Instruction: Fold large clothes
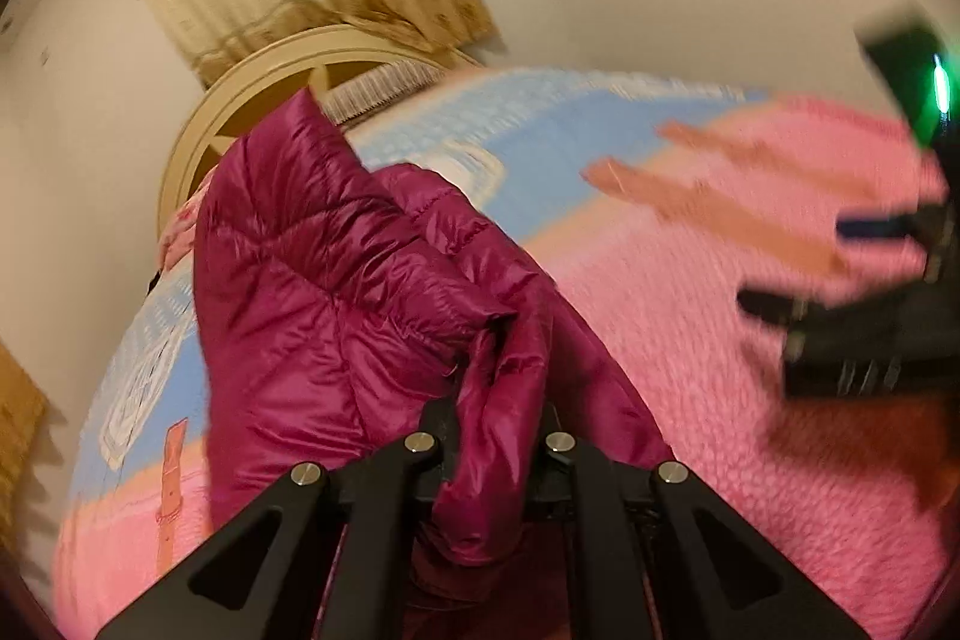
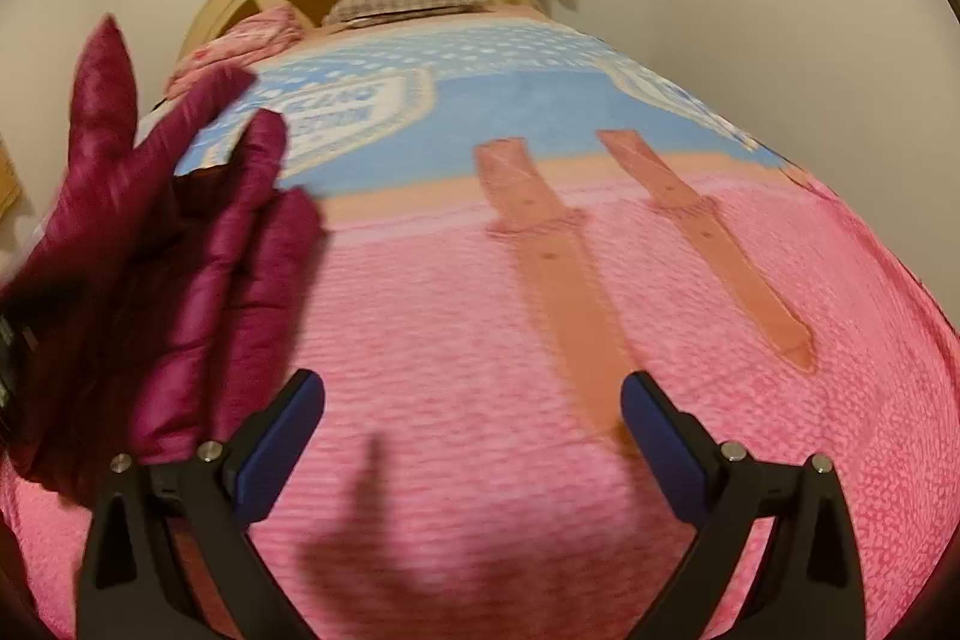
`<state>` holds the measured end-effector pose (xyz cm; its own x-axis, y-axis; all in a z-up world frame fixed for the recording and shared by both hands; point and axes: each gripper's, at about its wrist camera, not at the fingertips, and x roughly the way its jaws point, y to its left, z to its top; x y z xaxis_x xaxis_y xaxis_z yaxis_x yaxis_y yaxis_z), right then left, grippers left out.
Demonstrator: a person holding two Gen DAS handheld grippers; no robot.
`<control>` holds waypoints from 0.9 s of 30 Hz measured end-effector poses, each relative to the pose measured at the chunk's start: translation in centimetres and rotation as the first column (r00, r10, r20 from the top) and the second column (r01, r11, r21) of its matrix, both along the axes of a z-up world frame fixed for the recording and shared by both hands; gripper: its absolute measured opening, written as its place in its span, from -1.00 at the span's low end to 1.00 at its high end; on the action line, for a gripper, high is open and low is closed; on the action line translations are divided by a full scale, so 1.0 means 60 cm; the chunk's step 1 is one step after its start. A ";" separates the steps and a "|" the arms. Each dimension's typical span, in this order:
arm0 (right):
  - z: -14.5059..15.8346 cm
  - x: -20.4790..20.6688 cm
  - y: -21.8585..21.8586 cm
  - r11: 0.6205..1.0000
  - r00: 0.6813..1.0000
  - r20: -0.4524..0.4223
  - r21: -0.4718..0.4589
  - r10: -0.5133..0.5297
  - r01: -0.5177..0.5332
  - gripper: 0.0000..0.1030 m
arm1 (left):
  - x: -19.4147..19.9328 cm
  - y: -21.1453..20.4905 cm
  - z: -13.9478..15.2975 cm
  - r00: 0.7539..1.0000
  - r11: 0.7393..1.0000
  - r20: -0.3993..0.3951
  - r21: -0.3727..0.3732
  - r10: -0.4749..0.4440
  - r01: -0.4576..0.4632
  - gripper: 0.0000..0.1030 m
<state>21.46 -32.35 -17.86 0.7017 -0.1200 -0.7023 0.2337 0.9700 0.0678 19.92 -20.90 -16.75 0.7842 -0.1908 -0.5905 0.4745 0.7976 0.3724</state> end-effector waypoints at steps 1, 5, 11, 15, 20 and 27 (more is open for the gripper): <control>-0.004 0.000 -0.010 1.000 1.000 -0.004 0.004 -0.014 0.014 0.96 | 0.001 -0.005 -0.014 1.000 1.000 -0.004 0.019 -0.007 0.007 -0.88; -0.016 0.002 -0.030 0.999 0.999 -0.021 0.022 -0.034 0.034 0.96 | -0.007 -0.018 -0.037 0.999 0.997 0.037 0.072 -0.014 0.011 -0.80; -0.033 0.013 -0.028 0.999 0.999 -0.040 0.024 -0.027 0.028 0.96 | -0.005 -0.031 -0.029 1.000 0.998 0.017 0.063 -0.006 0.005 -0.75; -0.040 0.013 -0.030 0.999 0.999 -0.044 0.021 -0.026 0.027 0.96 | -0.017 -0.046 -0.019 1.000 0.997 0.024 0.073 -0.007 0.005 -0.47; -0.045 0.013 -0.038 0.999 0.998 -0.049 0.028 -0.032 0.033 0.96 | -0.050 -0.061 0.010 0.998 0.998 0.045 0.041 -0.044 0.043 0.10; -0.047 0.014 -0.038 0.999 0.998 -0.053 0.024 -0.027 0.028 0.97 | -0.087 -0.044 0.056 0.997 0.999 0.065 0.023 -0.048 0.047 0.24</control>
<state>22.29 -34.64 -20.66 0.6602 -0.1213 -0.7412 0.2643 0.9613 0.0781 14.72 -23.54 -13.37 0.8118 -0.2168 -0.5422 0.4857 0.7661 0.4209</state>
